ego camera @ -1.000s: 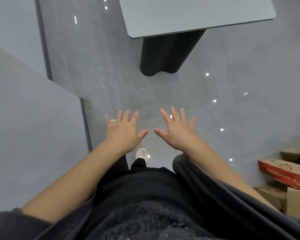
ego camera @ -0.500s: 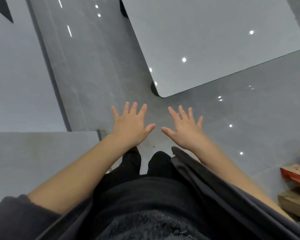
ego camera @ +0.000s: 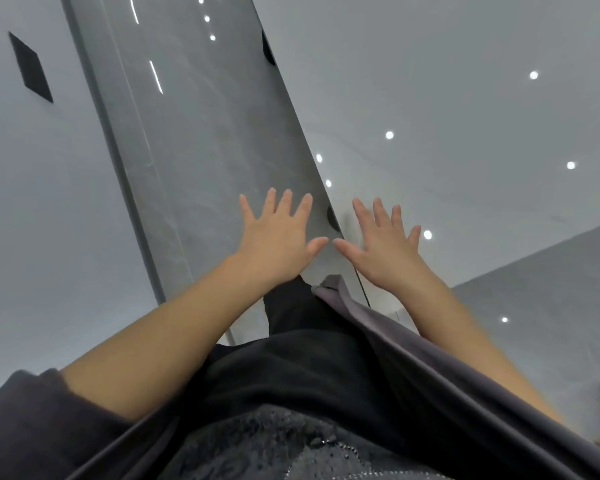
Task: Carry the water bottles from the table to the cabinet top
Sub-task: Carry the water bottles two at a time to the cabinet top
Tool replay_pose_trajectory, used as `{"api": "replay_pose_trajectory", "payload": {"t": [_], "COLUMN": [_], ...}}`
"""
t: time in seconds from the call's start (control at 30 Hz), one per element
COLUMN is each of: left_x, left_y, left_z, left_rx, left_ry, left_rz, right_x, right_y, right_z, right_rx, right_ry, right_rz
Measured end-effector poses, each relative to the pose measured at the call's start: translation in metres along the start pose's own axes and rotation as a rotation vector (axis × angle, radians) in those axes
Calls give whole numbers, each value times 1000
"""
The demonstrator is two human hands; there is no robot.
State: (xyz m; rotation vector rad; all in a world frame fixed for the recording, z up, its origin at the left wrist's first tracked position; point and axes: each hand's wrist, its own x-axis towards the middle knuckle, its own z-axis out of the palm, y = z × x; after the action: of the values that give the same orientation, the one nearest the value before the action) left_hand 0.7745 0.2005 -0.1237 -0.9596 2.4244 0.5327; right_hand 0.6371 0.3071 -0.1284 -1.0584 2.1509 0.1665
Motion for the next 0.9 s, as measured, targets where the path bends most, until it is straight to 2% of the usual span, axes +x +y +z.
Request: {"api": "replay_pose_trajectory", "payload": {"t": [0.2,0.33,0.47,0.67,0.9], "left_x": [78,133,178,261,353], "left_y": [-48,-77,-101,-141,-176], "left_z": [-58,-106,-143,-196,-272], "left_rx": [30,48,-36,0,210], "left_ry": [-71,-18,-18,-35,-46], "left_rz": [39,71,61,227,510], "right_x": [94,159,204,263,299], "right_y": [-39,-73,-102,-123,-152], "right_z": [-60,-116,-159,-203,-236], "right_rx": [53,55,61,153,452], "right_ry": [-56,-50,-44,17,100], "right_rz": [47,21,26,222,516]}}
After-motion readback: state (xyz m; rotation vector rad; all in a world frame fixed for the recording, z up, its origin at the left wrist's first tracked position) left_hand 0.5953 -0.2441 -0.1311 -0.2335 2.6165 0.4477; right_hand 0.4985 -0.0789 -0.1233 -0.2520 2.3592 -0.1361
